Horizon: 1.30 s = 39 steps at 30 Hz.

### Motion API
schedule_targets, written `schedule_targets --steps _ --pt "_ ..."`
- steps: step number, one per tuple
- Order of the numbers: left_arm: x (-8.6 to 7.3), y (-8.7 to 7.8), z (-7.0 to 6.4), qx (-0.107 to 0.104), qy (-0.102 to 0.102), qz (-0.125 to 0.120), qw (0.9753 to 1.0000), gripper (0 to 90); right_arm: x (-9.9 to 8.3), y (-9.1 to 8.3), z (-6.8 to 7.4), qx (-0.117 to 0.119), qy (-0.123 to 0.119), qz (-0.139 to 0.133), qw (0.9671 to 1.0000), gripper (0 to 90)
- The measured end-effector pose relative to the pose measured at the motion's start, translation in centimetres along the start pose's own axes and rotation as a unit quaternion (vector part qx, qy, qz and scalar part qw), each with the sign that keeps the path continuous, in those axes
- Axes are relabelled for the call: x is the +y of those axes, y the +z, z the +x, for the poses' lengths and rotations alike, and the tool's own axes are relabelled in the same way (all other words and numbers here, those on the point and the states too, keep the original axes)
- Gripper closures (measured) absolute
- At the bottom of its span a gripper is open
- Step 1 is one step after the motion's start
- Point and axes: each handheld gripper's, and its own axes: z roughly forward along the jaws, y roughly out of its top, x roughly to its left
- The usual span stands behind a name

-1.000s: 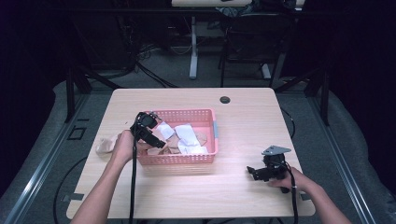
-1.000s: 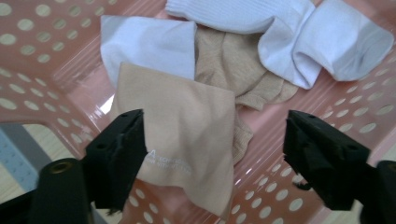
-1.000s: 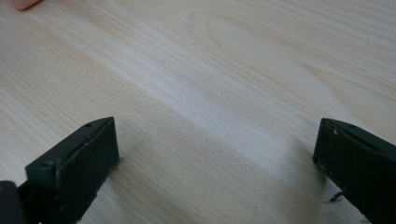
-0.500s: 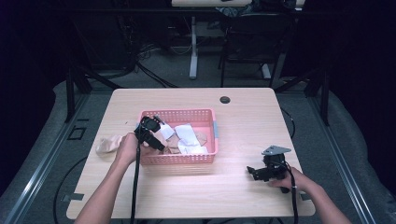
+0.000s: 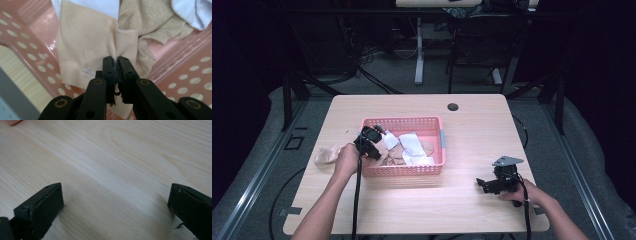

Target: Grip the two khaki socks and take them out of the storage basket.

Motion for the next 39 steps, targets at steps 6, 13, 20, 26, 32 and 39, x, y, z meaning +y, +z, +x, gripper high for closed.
schedule_targets --steps 6,13,20,26,32,39 --pt "-0.1 -1.7 0.3 0.013 0.007 -0.018 0.9997 87.0 0.0 0.0 0.0 0.0 -0.002 0.002 1.0 0.0" --pt "-0.1 -4.5 0.5 0.024 0.006 -0.054 0.9983 87.5 0.0 0.0 0.0 0.0 -0.002 0.002 1.0 0.0" --pt "0.3 -6.7 0.3 0.04 0.019 -0.073 0.9963 87.7 0.0 0.0 0.0 0.0 -0.001 0.003 1.0 0.0" --pt "0.6 -8.2 0.3 0.042 0.022 -0.087 0.9951 87.7 0.0 0.0 0.0 0.0 -0.001 0.003 1.0 0.0" --pt "0.7 -9.3 0.5 0.043 0.024 -0.093 0.9944 87.6 0.0 0.0 0.0 0.0 -0.001 0.003 1.0 0.0" --pt "0.8 -10.7 0.7 0.038 0.026 -0.105 0.9934 87.6 0.0 0.0 0.0 0.0 -0.001 0.003 1.0 0.0"
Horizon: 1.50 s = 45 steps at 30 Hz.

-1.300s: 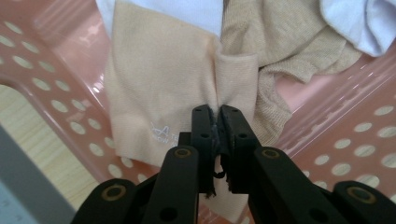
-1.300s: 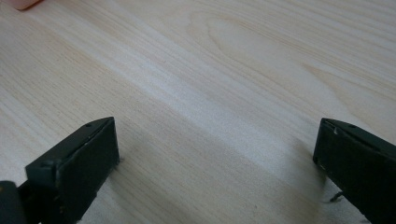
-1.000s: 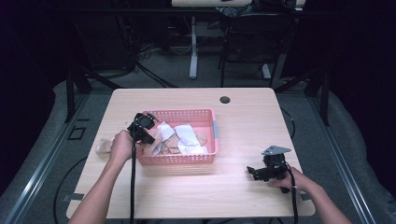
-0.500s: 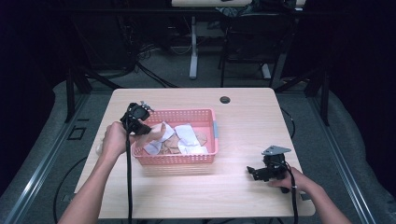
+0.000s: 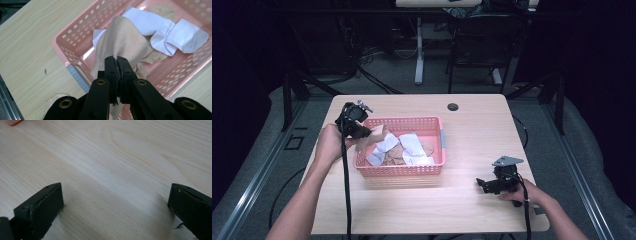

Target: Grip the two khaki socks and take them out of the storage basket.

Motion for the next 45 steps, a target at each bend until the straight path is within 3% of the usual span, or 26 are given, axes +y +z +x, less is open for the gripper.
schedule_targets --steps 12,22,34,38,45 --pt "0.1 -2.4 1.3 0.002 -0.011 -0.022 0.9997 87.6 0.0 0.0 0.0 0.0 0.001 -0.001 1.0 0.0" --pt "-0.7 -4.8 2.3 0.026 -0.02 -0.035 0.9989 87.5 0.0 0.0 0.0 0.0 0.001 -0.002 1.0 0.0" --pt "-4.1 -6.8 5.1 0.056 -0.062 -0.036 0.9959 87.5 0.0 0.0 0.0 0.0 0.002 -0.001 1.0 0.0" --pt "-5.9 -6.5 6.0 0.072 -0.082 -0.027 0.9937 87.5 0.0 0.0 0.1 -0.004 0.001 -0.002 1.0 0.0" --pt "-8.4 -5.3 7.5 0.077 -0.115 -0.008 0.9903 87.5 0.0 0.0 0.1 -0.004 0.001 -0.002 1.0 0.0"
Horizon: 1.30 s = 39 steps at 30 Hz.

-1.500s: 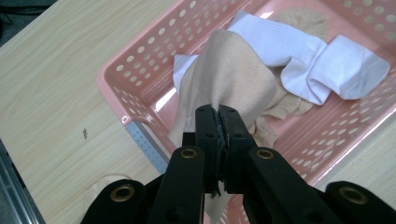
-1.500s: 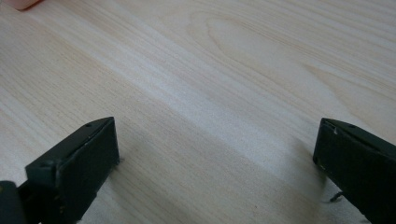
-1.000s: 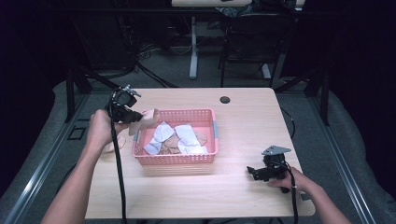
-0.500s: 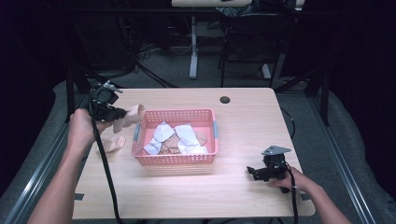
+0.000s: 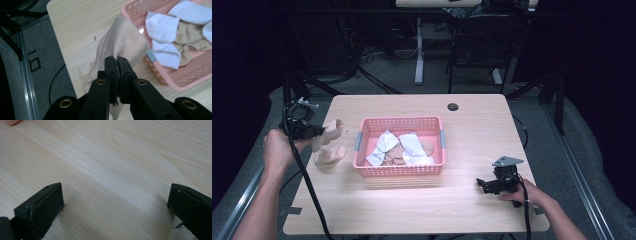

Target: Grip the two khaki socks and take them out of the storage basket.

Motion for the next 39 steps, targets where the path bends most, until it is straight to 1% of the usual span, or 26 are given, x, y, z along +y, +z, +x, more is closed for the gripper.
schedule_targets --steps 3,7,8,11,15,18,20,21,23,24,25,27,29,31,33,35,37,39 --pt "-0.8 1.2 0.4 -0.002 -0.007 0.012 0.9999 87.4 0.0 0.0 0.0 0.002 0.001 0.0 1.0 0.0" --pt "-1.8 3.1 0.6 -0.009 -0.026 0.025 0.9993 87.3 0.0 0.0 0.0 0.0 0.0 0.0 1.0 0.0" --pt "-2.0 3.6 0.7 -0.012 -0.028 0.028 0.9992 87.2 0.0 0.0 0.0 0.0 0.0 0.0 1.0 0.0" --pt "-2.8 5.2 0.5 -0.017 -0.035 0.036 0.9986 87.1 0.0 0.0 0.0 0.0 0.0 0.0 1.0 0.0" --pt "-3.4 7.0 0.4 -0.025 -0.045 0.047 0.9976 86.7 0.0 0.0 0.0 -0.001 0.001 0.0 1.0 0.0" --pt "-3.7 7.8 0.1 -0.028 -0.044 0.048 0.9975 86.4 0.0 0.0 0.0 0.0 0.0 0.0 1.0 0.0" --pt "-3.9 8.2 -0.1 -0.033 -0.048 0.049 0.9971 85.9 0.0 0.0 0.0 0.002 0.001 0.0 1.0 0.0" --pt "-4.0 8.3 -0.1 -0.034 -0.046 0.049 0.9972 85.2 0.0 0.0 0.0 0.002 0.001 -0.001 1.0 0.0" --pt "-4.2 8.7 -0.3 -0.037 -0.048 0.053 0.9967 79.6 0.0 0.0 0.0 0.002 0.001 -0.001 1.0 0.0" --pt "-4.3 8.8 -0.4 -0.035 -0.053 0.054 0.9965 74.3 0.0 0.0 0.0 0.001 0.002 -0.001 1.0 0.0" --pt "-4.5 8.9 -0.6 -0.029 -0.055 0.056 0.9965 67.4 0.0 0.0 0.0 0.0 0.0 0.0 1.0 0.0" --pt "-4.8 9.0 -1.0 -0.023 -0.06 0.056 0.9964 52.7 0.0 0.0 0.0 -0.001 0.001 0.0 1.0 0.0" --pt "-5.2 8.9 -1.2 -0.022 -0.062 0.048 0.9966 41.1 0.0 0.0 0.0 -0.001 0.002 0.001 1.0 0.0" --pt "-5.7 8.2 -1.2 -0.026 -0.073 0.03 0.9965 31.3 0.0 0.0 0.0 -0.001 0.002 0.001 1.0 0.0" --pt "-6.3 7.5 -1.3 -0.03 -0.081 0.017 0.9961 24.0 0.0 0.0 0.0 -0.001 0.002 0.001 1.0 0.0" --pt "-6.8 6.9 -1.4 -0.033 -0.083 0.014 0.9959 17.8 0.0 0.0 0.0 -0.001 0.002 0.001 1.0 0.0" --pt "-7.5 6.4 -1.7 -0.03 -0.08 0.015 0.9963 15.8 0.0 -0.1 0.0 0.0 0.002 0.002 1.0 0.0" --pt "-8.4 5.8 -2.0 -0.028 -0.081 0.007 0.9963 14.1 0.0 -0.1 0.0 0.0 0.002 0.002 1.0 0.0"
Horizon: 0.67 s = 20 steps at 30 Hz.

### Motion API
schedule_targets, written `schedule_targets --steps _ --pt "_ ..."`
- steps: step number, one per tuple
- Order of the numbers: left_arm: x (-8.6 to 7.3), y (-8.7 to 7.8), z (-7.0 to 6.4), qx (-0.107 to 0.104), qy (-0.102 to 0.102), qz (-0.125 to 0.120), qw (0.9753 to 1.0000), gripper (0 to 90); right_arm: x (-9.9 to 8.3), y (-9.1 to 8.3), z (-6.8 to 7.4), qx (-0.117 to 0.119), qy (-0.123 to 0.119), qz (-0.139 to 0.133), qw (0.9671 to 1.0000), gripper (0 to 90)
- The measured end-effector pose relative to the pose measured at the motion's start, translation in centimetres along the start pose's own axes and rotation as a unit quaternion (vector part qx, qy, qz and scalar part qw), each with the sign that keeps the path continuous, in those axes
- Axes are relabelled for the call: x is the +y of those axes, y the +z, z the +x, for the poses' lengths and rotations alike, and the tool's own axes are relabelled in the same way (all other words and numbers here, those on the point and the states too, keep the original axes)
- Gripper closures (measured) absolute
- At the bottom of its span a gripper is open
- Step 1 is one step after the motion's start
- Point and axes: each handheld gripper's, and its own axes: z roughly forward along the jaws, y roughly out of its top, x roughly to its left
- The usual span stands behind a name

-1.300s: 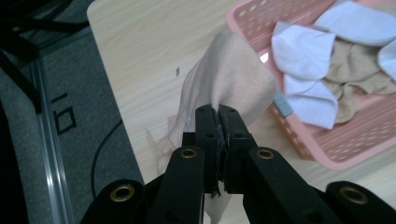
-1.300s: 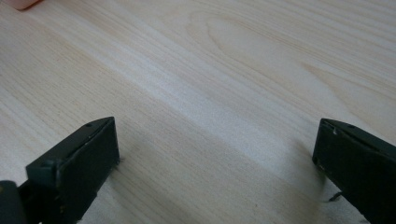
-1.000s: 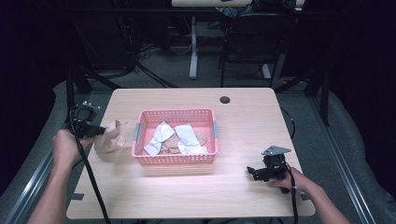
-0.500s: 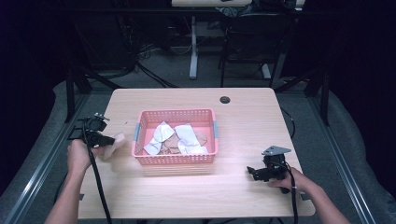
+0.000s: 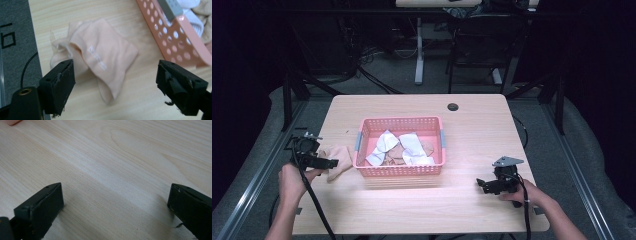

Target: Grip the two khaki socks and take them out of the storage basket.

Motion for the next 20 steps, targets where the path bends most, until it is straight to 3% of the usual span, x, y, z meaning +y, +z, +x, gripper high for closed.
schedule_targets --steps 5,9,12,14,15,20 --pt "-1.9 -0.5 -0.9 0.004 0.007 -0.002 1.0 10.3 0.0 0.0 0.0 0.0 0.001 -0.001 1.0 0.0" --pt "-3.0 0.1 -1.6 0.009 0.012 0.008 0.9999 5.8 0.0 0.0 0.0 0.0 0.0 0.0 1.0 0.0" --pt "-4.1 0.8 -1.9 0.013 0.009 0.001 0.9999 0.0 0.0 0.0 0.0 0.001 0.001 0.0 1.0 0.0" --pt "-4.5 1.2 -2.2 0.016 0.018 0.01 0.9997 0.0 0.0 0.0 0.0 0.001 0.001 0.0 1.0 0.0" --pt "-4.6 1.2 -2.1 0.016 0.025 0.01 0.9995 0.0 0.0 0.0 0.0 0.001 0.001 0.0 1.0 0.0" --pt "-5.3 1.7 -1.4 0.019 0.019 -0.008 0.9996 0.0 0.0 0.0 -0.1 0.002 -0.002 -0.002 1.0 0.0"
